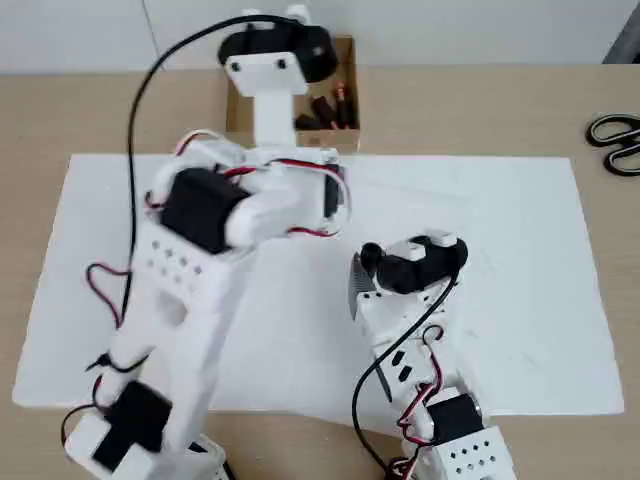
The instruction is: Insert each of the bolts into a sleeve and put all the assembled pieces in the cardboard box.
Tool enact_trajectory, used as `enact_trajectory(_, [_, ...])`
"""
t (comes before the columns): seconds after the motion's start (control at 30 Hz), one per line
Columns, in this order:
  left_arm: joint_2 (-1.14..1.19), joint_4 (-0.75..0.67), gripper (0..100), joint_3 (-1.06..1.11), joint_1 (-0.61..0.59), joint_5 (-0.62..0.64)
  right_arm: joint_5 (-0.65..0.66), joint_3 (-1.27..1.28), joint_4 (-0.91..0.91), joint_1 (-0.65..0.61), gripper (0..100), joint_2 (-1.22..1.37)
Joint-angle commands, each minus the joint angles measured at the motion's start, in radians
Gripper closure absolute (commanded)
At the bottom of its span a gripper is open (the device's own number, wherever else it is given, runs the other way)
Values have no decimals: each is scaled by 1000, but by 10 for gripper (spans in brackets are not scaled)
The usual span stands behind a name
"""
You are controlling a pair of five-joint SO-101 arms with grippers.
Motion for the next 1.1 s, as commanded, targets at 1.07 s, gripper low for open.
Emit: enact_trajectory(1.07, [-233, -918, 995, 940, 144, -12, -6, 18, -1, -38, 995, -25])
